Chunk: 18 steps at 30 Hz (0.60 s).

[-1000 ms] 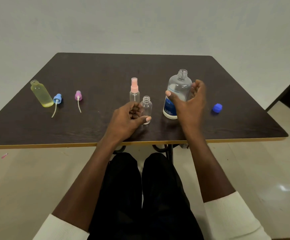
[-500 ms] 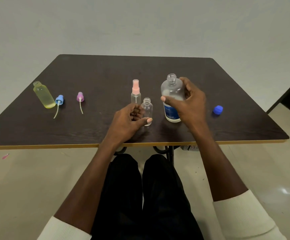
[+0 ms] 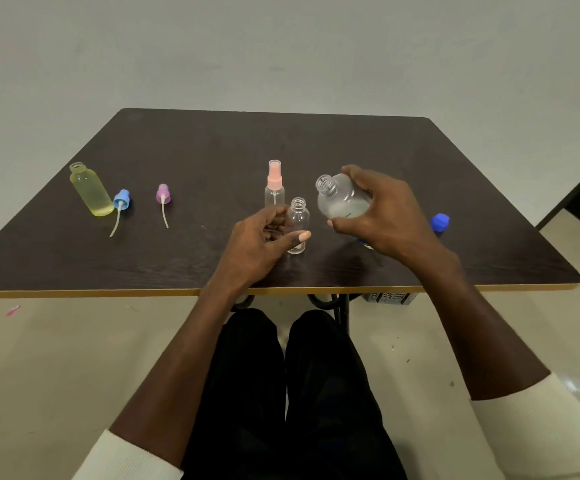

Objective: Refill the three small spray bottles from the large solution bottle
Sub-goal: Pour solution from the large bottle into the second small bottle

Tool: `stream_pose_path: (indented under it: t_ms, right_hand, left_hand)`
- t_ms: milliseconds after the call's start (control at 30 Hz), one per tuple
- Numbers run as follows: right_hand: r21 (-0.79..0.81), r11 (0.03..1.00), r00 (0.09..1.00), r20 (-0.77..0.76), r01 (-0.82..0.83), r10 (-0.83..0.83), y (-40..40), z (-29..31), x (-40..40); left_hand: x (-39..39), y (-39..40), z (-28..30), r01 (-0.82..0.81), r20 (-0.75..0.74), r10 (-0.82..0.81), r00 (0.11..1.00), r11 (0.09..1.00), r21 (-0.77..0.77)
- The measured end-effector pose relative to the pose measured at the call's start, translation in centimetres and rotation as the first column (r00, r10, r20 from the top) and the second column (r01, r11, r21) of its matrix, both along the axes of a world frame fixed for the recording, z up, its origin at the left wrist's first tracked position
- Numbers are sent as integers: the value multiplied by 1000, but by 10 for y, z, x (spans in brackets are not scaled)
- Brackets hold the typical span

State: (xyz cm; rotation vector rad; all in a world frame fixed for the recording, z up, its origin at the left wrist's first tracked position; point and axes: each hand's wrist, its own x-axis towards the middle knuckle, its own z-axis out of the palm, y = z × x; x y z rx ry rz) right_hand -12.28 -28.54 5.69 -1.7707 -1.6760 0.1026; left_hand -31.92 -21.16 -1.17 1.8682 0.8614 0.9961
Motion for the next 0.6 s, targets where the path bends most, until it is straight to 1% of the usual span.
stream_pose_path:
  t_ms: [167,367,600]
  right_hand:
    - [-77,996,996,83,-38,44,4,2,-2]
    - [-126,991,981,185,-39,62,8,2,-4]
    - [-148,988,971,227,-47,80,10,5,-5]
  left_hand:
    - [-1,2,-2,-1,-14,1,1000,1000,-9]
    - [-2,2,-2,2,-8,-3,1000,1000,-31]
    - [-3,3,-3,-3,-23,2,1000,999,-42]
